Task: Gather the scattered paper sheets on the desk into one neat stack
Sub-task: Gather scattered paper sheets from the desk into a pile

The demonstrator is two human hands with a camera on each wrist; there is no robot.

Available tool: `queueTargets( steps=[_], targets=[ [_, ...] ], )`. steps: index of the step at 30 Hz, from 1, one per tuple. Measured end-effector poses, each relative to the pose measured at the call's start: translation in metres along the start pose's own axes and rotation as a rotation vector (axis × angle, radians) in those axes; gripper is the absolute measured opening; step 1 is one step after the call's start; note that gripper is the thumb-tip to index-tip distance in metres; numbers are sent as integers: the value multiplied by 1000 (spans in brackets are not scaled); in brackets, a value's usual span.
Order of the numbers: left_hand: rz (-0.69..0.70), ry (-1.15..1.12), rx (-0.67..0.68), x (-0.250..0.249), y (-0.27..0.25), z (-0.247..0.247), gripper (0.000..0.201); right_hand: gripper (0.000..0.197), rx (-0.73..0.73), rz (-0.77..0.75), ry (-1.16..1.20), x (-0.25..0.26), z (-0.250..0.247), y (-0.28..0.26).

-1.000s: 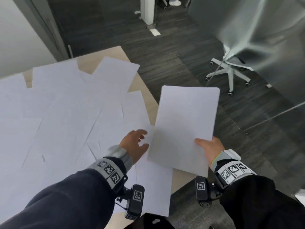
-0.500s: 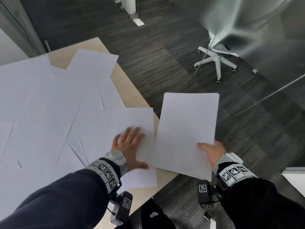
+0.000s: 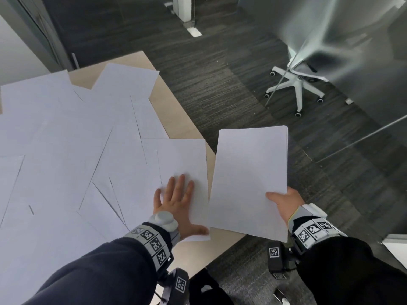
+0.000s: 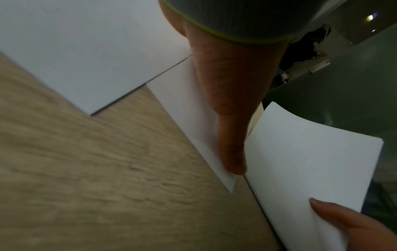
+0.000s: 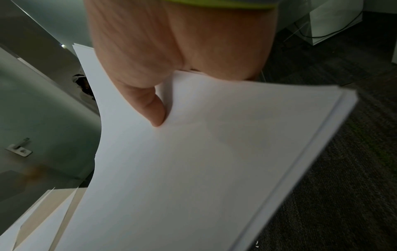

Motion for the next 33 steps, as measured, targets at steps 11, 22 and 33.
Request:
queueTargets(
  steps=[11, 22, 33],
  targets=[
    [10, -154, -156, 7, 8, -44, 97, 14, 25, 6, -57, 1, 1, 5],
    [-6, -417, -284, -4, 16, -70, 54, 18, 114, -13, -37, 25, 43, -3],
    [50, -740, -213, -20, 12, -80, 43, 13, 133, 14, -42, 11, 30, 4]
  ],
)
Point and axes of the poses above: each hand's wrist, its own y-axis towards the middle knuckle, its own z-axis out of the palm, x = y × z, the point moved 10 cm from there along y, towards the middle knuckle, and after that the axes turned 8 degrees about -y, right-handed, at the moved point
